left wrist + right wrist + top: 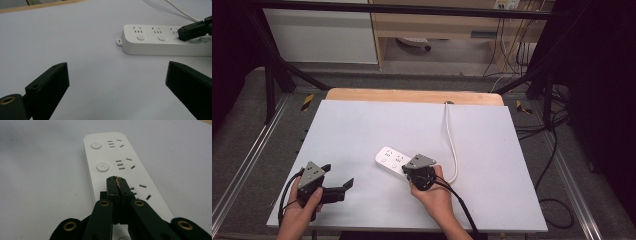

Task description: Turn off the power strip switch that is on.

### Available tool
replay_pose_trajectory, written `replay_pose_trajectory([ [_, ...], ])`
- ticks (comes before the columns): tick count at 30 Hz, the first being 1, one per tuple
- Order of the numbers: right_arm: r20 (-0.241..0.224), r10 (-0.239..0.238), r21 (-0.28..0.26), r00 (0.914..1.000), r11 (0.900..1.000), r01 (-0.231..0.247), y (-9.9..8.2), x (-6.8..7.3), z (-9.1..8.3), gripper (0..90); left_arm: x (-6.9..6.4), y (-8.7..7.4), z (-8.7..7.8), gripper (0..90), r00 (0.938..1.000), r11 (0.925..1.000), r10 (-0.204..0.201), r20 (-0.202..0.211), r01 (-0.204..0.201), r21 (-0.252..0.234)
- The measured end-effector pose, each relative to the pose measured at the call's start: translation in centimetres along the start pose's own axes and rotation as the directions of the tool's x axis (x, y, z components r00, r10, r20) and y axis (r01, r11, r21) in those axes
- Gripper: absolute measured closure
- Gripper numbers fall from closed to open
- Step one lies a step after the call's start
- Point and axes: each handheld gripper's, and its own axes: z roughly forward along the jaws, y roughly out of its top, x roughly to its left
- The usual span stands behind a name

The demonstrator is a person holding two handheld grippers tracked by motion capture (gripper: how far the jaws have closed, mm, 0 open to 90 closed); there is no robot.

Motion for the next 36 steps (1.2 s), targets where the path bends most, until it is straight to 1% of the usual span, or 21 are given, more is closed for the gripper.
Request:
replay_pose_trajectory([
  [2,-0.015,0.029,-0.006,0.9995,0.9996,-0.029,-0.06,-0.28,0.01,90.0,0.05,0.0,-0.03,4.8,1.0,1.0,0.001,0.0,-0.001,-0.002],
  [7,-0.007,0.015,-0.009,0.9999,0.9998,-0.015,-0.1,-0.18,0.0,90.0,0.07,-0.01,0.06,4.8,1.0,1.0,0.002,0.001,-0.002,0.003],
  [11,-0.018,0.022,-0.013,0.9996,0.9997,-0.022,-0.13,-0.33,0.01,90.0,0.03,-0.02,0.03,4.8,1.0,1.0,0.004,0.0,-0.004,0.003],
  [15,-0.025,0.017,-0.015,0.9995,0.9997,-0.017,-0.18,-0.36,-0.06,90.0,0.08,-0.03,0.04,4.8,1.0,1.0,0.004,-0.001,-0.004,0.005],
  [19,-0.037,0.033,-0.029,0.9987,0.999,-0.034,-0.41,-0.53,-0.09,90.0,0.25,-0.09,0.06,4.8,1.0,1.0,-0.006,-0.007,0.006,0.006],
  [21,-0.036,0.028,-0.028,0.999,0.9992,-0.029,-0.37,-0.61,-0.08,90.0,0.28,-0.09,0.11,4.8,1.0,1.0,-0.006,-0.007,0.006,0.007],
  [30,-0.043,0.033,-0.028,0.9986,0.999,-0.034,-0.39,-0.69,-0.09,90.0,0.2,-0.09,0.15,4.8,1.0,1.0,-0.003,-0.004,0.003,0.008],
  [36,-0.046,0.042,-0.028,0.9981,0.9986,-0.044,-0.4,-0.71,-0.1,90.0,0.27,-0.09,0.15,4.8,1.0,0.9999,-0.006,-0.003,0.006,0.008],
])
